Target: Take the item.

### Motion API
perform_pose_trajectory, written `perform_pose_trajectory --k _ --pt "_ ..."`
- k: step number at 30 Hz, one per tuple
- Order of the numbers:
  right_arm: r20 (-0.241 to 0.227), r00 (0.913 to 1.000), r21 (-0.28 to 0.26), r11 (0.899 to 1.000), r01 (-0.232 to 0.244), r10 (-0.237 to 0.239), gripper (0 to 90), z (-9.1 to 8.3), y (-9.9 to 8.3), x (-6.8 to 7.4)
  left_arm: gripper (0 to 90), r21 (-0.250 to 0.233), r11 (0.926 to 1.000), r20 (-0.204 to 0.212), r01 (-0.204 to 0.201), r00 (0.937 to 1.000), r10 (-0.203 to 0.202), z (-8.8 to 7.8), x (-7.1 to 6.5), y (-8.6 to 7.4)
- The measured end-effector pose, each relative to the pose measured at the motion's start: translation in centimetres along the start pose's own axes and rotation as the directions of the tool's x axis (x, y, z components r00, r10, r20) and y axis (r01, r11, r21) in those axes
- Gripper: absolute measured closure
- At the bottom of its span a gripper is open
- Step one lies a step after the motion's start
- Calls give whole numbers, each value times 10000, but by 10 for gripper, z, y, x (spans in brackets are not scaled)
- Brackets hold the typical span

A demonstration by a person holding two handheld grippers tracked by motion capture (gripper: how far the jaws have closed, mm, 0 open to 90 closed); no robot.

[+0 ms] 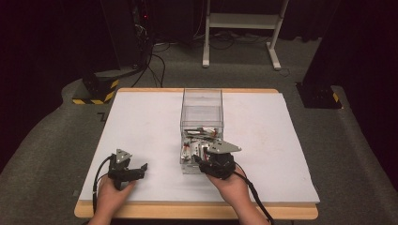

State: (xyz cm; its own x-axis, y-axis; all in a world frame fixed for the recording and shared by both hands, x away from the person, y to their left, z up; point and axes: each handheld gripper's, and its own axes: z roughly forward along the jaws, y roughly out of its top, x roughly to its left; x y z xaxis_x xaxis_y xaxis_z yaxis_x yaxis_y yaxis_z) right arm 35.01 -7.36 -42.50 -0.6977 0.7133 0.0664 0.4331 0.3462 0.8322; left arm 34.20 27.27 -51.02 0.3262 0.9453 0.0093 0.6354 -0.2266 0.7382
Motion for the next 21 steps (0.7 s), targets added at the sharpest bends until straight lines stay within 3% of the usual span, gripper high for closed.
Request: perform_pose_trajectory --k 8,16,21 --pt "-22 9994 595 9977 -336 338 656 6 -1 0 137 2 10000 -15 -20 10000 20 0 0 0" --pt "-52 9991 731 9965 -411 416 673 11 1 0 137 3 10000 -15 -21 10000 21 0 0 0" --pt "119 9998 756 9970 -190 182 721 13 0 2 136 14 10000 -8 -25 10000 25 0 0 0"
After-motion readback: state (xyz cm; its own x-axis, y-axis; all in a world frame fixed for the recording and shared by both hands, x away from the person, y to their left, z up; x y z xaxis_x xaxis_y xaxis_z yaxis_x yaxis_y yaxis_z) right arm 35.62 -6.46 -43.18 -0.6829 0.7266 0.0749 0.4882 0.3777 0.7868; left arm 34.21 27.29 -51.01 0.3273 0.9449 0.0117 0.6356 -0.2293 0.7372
